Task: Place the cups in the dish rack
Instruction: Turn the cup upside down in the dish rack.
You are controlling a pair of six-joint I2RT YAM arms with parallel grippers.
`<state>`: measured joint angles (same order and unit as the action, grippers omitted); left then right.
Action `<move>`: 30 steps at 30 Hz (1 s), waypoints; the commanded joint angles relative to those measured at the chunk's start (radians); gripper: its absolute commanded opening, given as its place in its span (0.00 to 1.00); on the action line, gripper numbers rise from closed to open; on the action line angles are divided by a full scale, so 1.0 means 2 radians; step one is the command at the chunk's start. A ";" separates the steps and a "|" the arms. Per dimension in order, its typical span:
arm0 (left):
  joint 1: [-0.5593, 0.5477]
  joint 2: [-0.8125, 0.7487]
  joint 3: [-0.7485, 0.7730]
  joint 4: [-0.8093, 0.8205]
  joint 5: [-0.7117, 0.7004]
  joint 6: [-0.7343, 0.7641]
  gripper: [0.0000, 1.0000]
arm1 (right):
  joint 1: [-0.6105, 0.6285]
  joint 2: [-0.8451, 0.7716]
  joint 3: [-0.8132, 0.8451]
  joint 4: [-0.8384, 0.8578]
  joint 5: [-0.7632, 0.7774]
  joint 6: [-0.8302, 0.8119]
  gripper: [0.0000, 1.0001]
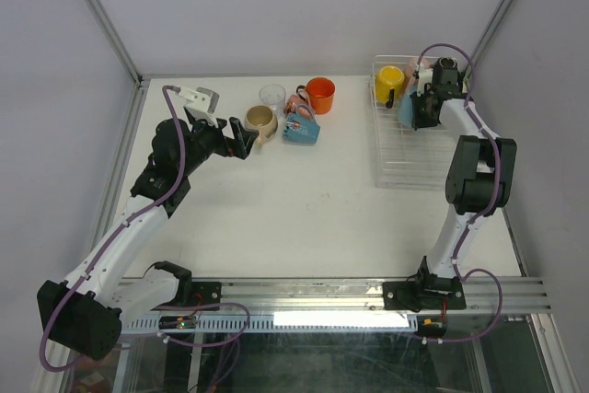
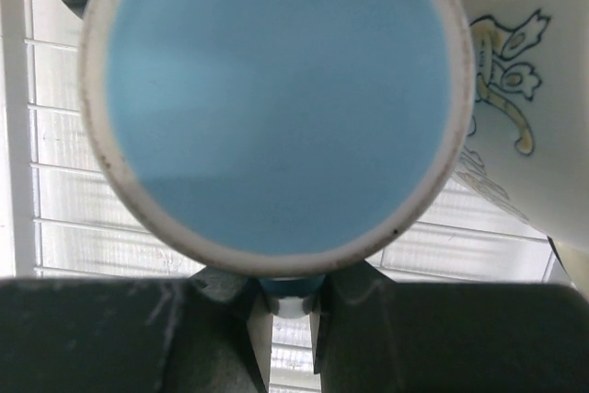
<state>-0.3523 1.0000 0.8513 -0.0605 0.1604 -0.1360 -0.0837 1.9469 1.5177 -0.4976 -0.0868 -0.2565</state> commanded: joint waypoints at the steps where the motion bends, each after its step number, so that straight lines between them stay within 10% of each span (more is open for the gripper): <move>1: 0.000 -0.008 -0.002 0.017 -0.003 0.012 0.99 | -0.006 -0.006 0.037 0.032 0.002 -0.004 0.09; 12: 0.000 -0.008 -0.002 0.017 -0.002 0.013 0.99 | -0.013 0.001 0.040 0.032 0.001 -0.008 0.33; 30: 0.000 -0.011 -0.002 0.017 -0.001 0.013 0.99 | -0.026 -0.050 0.020 0.039 -0.012 -0.010 0.34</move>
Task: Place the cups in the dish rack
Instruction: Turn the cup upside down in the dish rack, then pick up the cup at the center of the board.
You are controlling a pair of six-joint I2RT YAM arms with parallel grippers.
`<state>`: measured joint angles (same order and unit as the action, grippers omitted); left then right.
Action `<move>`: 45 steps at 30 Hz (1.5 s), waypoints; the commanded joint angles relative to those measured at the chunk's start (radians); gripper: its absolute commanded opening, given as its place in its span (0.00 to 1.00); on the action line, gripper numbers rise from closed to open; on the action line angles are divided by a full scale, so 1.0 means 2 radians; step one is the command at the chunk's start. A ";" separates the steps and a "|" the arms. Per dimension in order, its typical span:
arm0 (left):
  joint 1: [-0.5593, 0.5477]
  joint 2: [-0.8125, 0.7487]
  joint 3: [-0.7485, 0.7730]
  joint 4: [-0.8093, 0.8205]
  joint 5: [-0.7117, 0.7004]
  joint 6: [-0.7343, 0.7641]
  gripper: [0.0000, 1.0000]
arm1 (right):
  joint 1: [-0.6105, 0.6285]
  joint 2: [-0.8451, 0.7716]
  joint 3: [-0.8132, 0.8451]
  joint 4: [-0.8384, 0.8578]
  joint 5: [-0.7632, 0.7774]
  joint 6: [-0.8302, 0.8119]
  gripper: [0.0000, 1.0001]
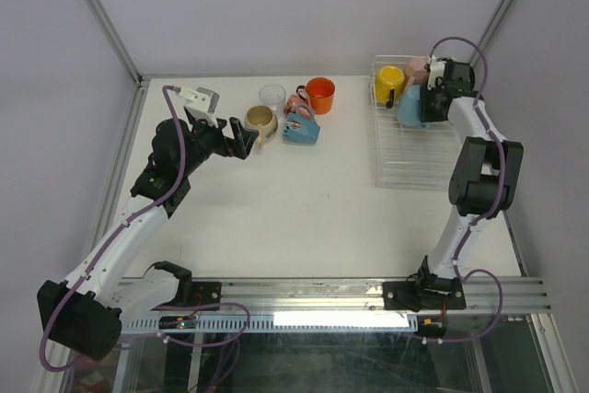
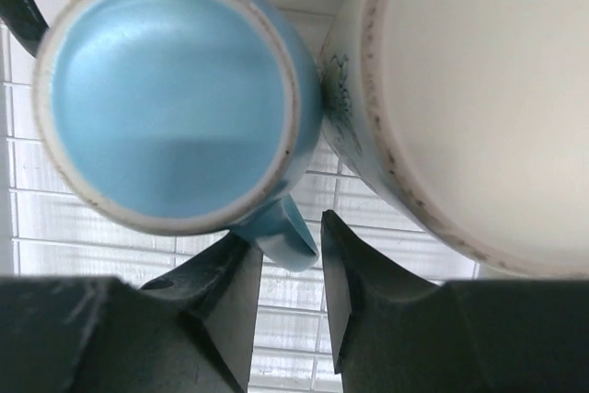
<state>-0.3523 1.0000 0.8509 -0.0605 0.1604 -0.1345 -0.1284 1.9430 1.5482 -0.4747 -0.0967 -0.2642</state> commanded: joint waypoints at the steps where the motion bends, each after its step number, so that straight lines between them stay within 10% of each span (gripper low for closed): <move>1: 0.000 -0.011 -0.002 0.017 -0.001 0.013 0.99 | -0.004 -0.049 0.004 0.026 -0.006 -0.007 0.34; 26: 0.000 -0.012 -0.006 0.025 0.010 0.008 0.99 | -0.016 -0.152 -0.055 0.025 -0.042 -0.016 0.33; 45: 0.000 0.006 -0.005 0.017 0.006 0.022 0.99 | -0.013 -0.417 -0.202 0.063 -0.395 0.101 0.34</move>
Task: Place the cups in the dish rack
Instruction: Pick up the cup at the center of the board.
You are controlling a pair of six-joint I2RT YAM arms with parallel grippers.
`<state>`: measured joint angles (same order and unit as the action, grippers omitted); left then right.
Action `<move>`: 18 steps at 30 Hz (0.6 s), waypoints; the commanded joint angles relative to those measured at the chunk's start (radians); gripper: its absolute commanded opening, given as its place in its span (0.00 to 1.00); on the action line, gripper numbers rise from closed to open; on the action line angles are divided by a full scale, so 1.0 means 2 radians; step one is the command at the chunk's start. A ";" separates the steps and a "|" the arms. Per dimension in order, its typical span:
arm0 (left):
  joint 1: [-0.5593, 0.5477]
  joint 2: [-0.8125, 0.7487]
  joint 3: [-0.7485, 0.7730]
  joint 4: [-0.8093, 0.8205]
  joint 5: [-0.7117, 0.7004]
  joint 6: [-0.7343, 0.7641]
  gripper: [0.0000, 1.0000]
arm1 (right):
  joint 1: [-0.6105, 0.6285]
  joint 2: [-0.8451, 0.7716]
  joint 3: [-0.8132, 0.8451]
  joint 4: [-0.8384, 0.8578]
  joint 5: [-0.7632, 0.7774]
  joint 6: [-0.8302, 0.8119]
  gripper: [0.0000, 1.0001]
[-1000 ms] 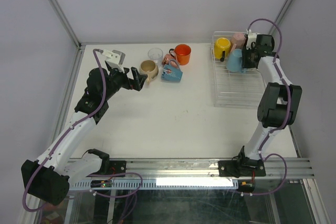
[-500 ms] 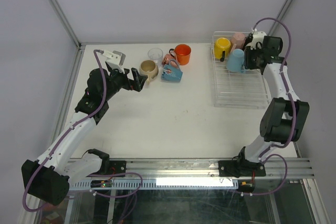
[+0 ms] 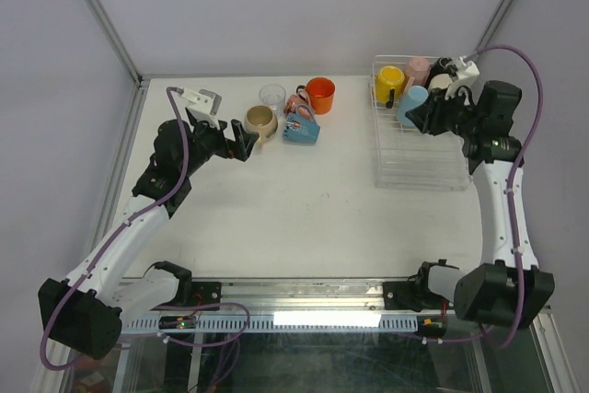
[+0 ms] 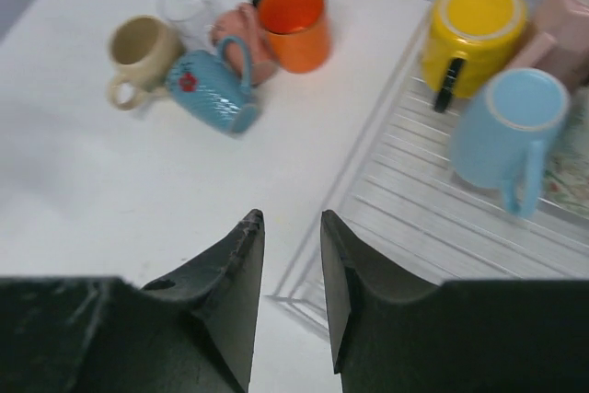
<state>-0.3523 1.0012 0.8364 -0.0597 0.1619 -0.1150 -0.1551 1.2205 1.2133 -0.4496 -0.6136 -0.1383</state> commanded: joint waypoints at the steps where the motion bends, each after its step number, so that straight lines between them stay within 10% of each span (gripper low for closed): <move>1: 0.000 0.008 0.004 0.015 0.009 0.013 0.99 | 0.000 -0.073 -0.051 0.067 -0.156 0.045 0.34; 8: 0.001 0.034 0.001 0.046 0.062 -0.039 0.99 | -0.003 -0.163 -0.180 0.214 -0.226 0.103 0.42; 18: 0.001 0.127 0.002 0.151 0.076 -0.201 0.96 | -0.004 -0.163 -0.193 0.199 -0.245 0.102 0.42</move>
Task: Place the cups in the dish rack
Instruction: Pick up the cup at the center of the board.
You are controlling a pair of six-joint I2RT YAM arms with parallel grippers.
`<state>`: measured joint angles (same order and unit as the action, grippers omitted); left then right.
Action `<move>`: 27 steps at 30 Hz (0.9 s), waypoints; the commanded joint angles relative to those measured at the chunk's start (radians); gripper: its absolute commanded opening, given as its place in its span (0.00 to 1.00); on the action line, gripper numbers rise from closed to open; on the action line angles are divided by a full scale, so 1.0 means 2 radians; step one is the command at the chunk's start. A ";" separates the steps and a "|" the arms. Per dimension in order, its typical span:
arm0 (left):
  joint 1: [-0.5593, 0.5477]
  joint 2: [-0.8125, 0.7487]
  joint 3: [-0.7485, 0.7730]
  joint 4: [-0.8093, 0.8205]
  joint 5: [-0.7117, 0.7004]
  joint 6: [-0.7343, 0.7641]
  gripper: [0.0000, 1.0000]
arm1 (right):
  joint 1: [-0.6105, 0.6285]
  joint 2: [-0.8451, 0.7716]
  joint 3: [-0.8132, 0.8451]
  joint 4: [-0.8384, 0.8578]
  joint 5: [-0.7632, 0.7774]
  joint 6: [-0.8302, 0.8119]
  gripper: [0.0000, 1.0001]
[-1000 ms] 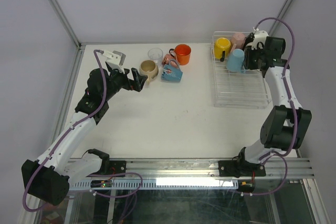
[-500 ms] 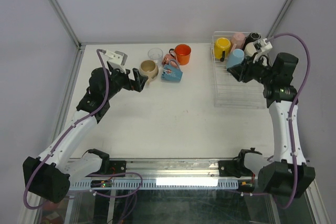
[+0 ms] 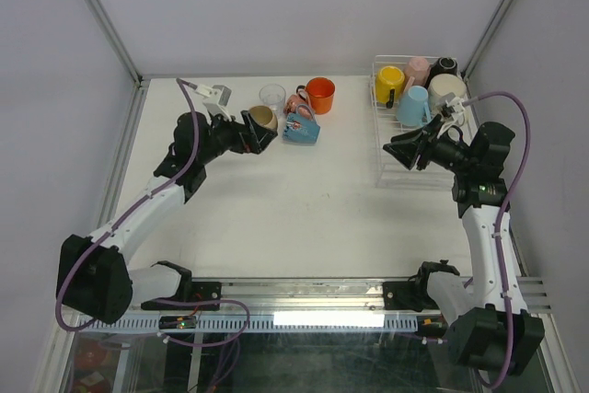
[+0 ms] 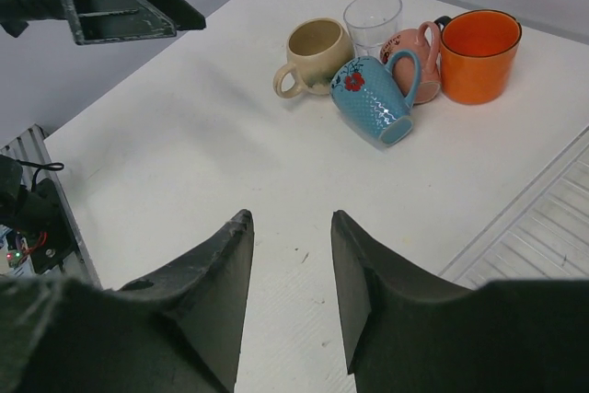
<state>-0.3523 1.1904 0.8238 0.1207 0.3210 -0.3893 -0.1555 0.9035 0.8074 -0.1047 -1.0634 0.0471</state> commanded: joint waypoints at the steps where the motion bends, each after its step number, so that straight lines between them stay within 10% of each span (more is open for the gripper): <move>1: 0.000 0.047 0.018 0.054 -0.014 -0.063 0.94 | -0.003 -0.006 0.010 0.025 -0.020 0.010 0.42; 17: -0.083 0.291 0.312 -0.175 -0.347 0.060 0.65 | 0.003 -0.019 -0.006 0.039 0.010 0.019 0.42; 27: -0.104 0.402 0.453 -0.257 -0.416 0.075 0.47 | 0.004 -0.020 -0.009 0.039 0.015 0.016 0.43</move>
<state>-0.5655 1.9617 1.6291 -0.3252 -0.4049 -0.2779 -0.1516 0.8761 0.7902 -0.0715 -1.0435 0.0784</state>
